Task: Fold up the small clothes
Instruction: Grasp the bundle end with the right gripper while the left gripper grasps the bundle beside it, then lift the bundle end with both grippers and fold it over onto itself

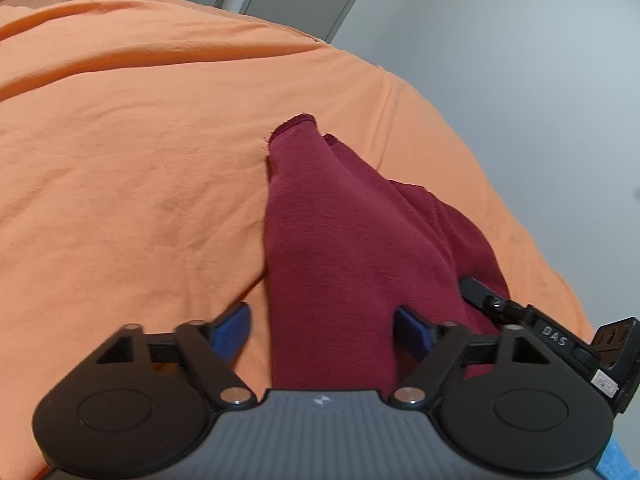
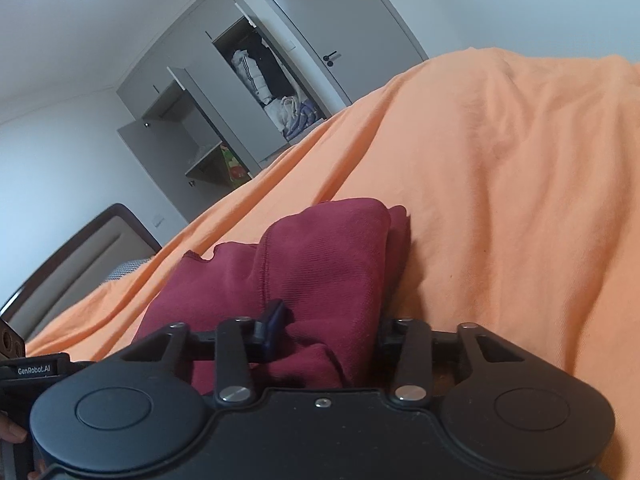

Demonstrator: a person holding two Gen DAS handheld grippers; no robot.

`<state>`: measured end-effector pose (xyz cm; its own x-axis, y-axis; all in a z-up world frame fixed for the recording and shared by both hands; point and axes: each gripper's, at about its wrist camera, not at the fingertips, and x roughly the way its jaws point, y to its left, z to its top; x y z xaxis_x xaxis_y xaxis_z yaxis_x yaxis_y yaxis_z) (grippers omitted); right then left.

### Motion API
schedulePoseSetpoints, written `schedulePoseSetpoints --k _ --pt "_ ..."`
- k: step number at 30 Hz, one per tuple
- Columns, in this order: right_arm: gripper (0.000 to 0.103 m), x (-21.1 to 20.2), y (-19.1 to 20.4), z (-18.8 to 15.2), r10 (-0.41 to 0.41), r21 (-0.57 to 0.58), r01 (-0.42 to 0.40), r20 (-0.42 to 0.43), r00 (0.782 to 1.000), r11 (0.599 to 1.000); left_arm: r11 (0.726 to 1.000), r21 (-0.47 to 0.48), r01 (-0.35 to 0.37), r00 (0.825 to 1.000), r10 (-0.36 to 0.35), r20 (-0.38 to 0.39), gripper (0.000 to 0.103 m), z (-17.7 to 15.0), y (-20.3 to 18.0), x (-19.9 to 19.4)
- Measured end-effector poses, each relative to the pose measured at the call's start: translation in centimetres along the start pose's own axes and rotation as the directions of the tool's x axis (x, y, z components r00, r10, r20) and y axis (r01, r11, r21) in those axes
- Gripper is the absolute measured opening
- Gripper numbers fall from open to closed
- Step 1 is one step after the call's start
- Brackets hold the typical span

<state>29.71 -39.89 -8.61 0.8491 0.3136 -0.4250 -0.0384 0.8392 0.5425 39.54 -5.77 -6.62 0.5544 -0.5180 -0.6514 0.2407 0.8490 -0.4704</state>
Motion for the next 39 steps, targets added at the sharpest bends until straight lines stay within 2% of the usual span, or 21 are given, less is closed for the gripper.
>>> schedulePoseSetpoints --k 1,3,8,13,16,23,30,35,39 --pt "0.039 0.0 0.3 0.0 -0.007 -0.004 0.007 0.0 1.0 1.0 1.0 -0.004 0.012 1.0 -0.012 -0.002 0.067 0.0 -0.1 -0.1" --pt "0.036 -0.1 0.8 0.0 -0.021 -0.009 0.021 0.004 1.0 1.0 1.0 0.0 0.009 1.0 -0.009 -0.001 0.064 0.0 -0.3 -0.2" --pt "0.03 -0.4 2.7 0.1 -0.06 -0.043 0.061 0.02 0.998 0.997 1.0 0.026 -0.006 1.0 0.006 0.02 0.047 -0.1 -0.9 -1.3" --pt "0.028 -1.0 5.2 0.5 -0.052 -0.102 0.056 0.046 0.998 0.993 0.999 0.047 0.013 0.999 -0.015 0.041 0.038 0.1 -1.1 -2.8" --pt "0.026 -1.1 6.9 0.7 -0.034 -0.141 0.041 0.054 0.998 0.989 0.998 0.055 0.016 0.998 -0.019 0.057 0.037 0.3 -1.2 -3.8" --pt "0.026 0.1 10.9 1.3 0.041 -0.207 -0.028 0.057 0.998 0.978 0.998 0.05 -0.022 0.989 0.015 0.15 0.036 1.5 0.1 -8.1" --pt "0.026 4.6 15.8 1.7 0.149 -0.22 -0.141 0.02 0.989 0.965 0.993 0.003 -0.114 0.967 0.11 0.23 0.036 3.0 3.8 -12.4" --pt "0.026 8.3 19.4 1.5 0.205 -0.268 -0.206 -0.032 0.978 0.941 0.983 -0.05 -0.177 0.949 0.184 0.257 0.036 3.4 6.8 -14.6" --pt "0.026 10.6 21.6 1.1 0.227 -0.261 -0.235 -0.059 0.972 0.936 0.974 -0.094 -0.207 0.938 0.225 0.263 0.036 3.5 8.7 -15.8"
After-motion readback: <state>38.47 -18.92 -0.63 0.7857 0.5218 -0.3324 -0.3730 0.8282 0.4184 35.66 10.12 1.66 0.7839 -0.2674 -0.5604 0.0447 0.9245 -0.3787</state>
